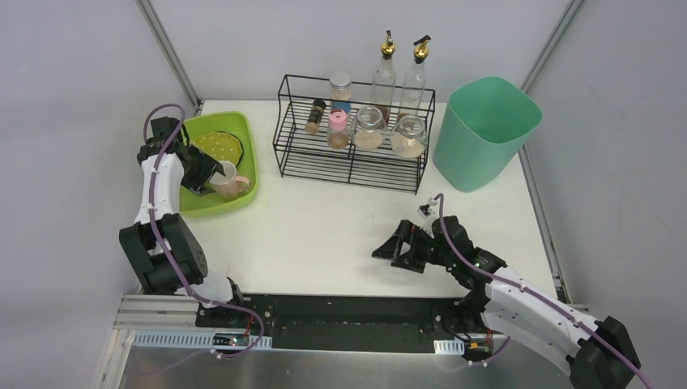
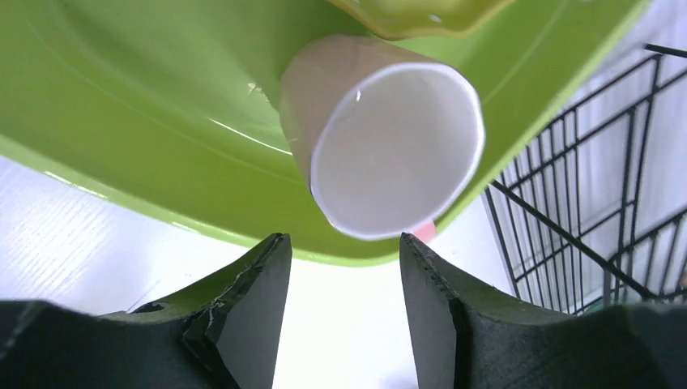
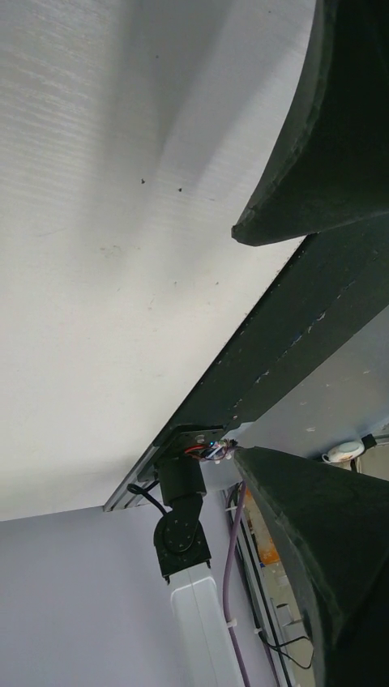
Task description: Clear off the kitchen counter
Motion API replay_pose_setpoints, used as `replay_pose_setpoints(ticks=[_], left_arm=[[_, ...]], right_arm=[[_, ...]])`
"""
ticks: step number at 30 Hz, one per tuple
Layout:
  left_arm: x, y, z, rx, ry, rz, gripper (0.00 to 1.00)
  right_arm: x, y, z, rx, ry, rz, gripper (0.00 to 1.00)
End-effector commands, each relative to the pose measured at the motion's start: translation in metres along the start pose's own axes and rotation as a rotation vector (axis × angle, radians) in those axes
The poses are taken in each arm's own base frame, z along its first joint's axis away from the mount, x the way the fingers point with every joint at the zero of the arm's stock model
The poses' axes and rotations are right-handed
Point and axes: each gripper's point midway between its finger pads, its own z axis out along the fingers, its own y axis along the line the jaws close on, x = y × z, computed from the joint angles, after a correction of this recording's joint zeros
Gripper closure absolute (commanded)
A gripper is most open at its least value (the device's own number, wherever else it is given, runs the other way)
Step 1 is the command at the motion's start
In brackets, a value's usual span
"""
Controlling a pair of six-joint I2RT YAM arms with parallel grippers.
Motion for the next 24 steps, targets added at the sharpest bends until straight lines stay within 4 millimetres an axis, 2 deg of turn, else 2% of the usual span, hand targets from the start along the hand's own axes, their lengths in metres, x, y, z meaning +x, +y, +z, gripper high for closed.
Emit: replay_pose_setpoints(ticks=[1,4,9,14,17,24], left_arm=[[0.000,-0.013,-0.039,0.104,-0.058,0.078,0.47],[0.007,-0.015,-0.052,0.141,-0.078,0.119,0.47],[0.026,-0.021,-0.072,0.182,-0.107,0.245,0.47],[0.056,-0.039,-0.097,0.264,-0.111,0.377,0.42],[0.075,-0.051,-0.113,0.354,-0.088,0.432,0.35],[0.123,-0.067,-0.141,0.524,-0.009,0.558,0.32]], right_arm=[[-0.018,0.025,-0.005,-0.032,-0.052,-0.049,0.01],[-0.021,0.037,-0.008,-0.049,-0.047,-0.044,0.01],[-0.031,0.043,-0.015,0.012,-0.060,-0.047,0.01],[-0.057,0.046,-0.026,0.090,-0.178,-0.043,0.01],[-0.071,0.055,-0.037,0.089,-0.248,-0.072,0.01],[-0.087,0.079,-0.050,0.096,-0.282,-0.119,0.01]])
